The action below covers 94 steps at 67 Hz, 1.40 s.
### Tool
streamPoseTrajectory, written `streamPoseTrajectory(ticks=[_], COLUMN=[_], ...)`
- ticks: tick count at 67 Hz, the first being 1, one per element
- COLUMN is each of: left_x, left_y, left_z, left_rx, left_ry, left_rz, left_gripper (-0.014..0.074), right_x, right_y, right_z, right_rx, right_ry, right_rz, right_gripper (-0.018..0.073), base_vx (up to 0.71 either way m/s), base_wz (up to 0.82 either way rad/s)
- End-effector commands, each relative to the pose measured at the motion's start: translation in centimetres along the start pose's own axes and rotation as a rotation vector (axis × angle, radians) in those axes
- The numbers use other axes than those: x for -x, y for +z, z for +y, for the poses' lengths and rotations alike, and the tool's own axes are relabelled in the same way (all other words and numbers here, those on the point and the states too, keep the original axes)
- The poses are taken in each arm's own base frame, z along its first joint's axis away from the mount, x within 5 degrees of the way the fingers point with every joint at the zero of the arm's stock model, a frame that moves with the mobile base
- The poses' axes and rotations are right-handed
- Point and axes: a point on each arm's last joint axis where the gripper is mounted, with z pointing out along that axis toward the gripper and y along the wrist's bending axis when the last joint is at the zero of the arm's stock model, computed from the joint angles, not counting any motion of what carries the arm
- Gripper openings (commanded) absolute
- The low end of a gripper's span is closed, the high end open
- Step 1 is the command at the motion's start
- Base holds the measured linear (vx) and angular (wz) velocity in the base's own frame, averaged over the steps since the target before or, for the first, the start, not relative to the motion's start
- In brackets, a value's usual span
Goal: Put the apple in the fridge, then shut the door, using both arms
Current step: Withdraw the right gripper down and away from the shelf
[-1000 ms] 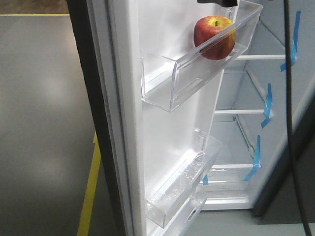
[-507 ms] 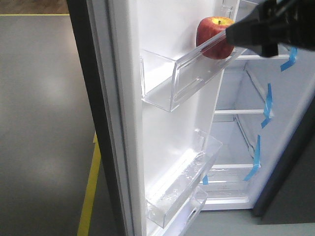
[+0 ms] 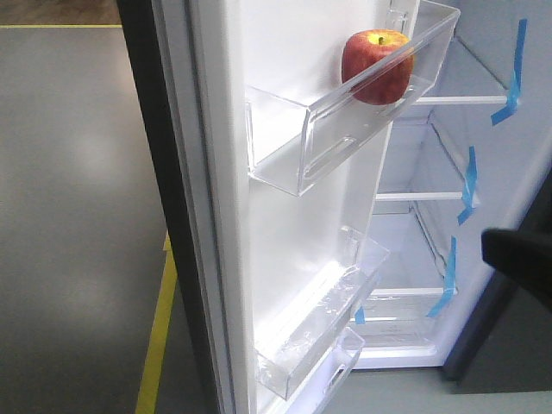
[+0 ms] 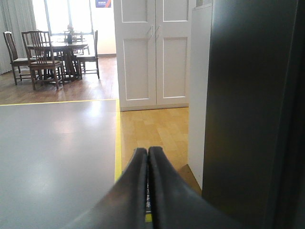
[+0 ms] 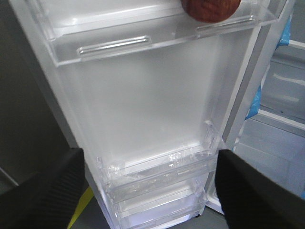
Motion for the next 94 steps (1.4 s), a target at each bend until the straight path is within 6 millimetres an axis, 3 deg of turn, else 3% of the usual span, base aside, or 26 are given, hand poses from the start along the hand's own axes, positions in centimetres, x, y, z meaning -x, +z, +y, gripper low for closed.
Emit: streamPoseTrajectory(ticks=[1,15,33,46,70,76,83,94], left_x=[1.3,1.3,1.3,1.3,1.5,2.6,5.3,9.9], left_y=[-0.2,-0.2,-0.2,-0.2,-0.3,-0.4,-1.0,-1.1], left_z=[-0.1,-0.1,-0.1,-0.1,-0.1,-0.2,-0.4,-0.7], left_rx=[-0.006,-0.006,-0.006,-0.006,-0.010,-0.027,-0.045,-0.038], left_ry=[-0.003,-0.003,-0.003,-0.003,-0.029,-0.117,-0.130,-0.120], left_rz=[-0.100,-0.100,-0.100,-0.100,-0.127,-0.220,-0.342,-0.304], left_gripper=[-0.0006,-0.0006,-0.0006,-0.0006,-0.0006,-0.0006,-0.0006,-0.0006], right_x=[-0.9,-5.5,-9.6,-11.0,-11.1,-11.1,-11.1,-11.2], right_y=[-1.7,-3.4,-4.1,-3.5,-3.6,-3.6,-3.6,-3.6], right_z=[0.5,1.6,2.5,2.5,2.6,2.6,2.6,2.6], right_rx=[0.003,0.034,0.088,0.102,0.108,0.108,0.108,0.110], right_ry=[0.010,0.028,0.045,0.053,0.049,0.049,0.049,0.049], right_rz=[-0.073,-0.013,0.071,0.126,0.140,0.140,0.140,0.146], right_gripper=[0.0540,0.0540,0.0540,0.0540,0.0540,0.0540,0.0540,0.0540], base_vx=[0.00,0.00,0.00,0.00,0.00,0.00,0.00,0.00], base_wz=[0.00,0.00,0.00,0.00,0.00,0.00,0.00,0.00])
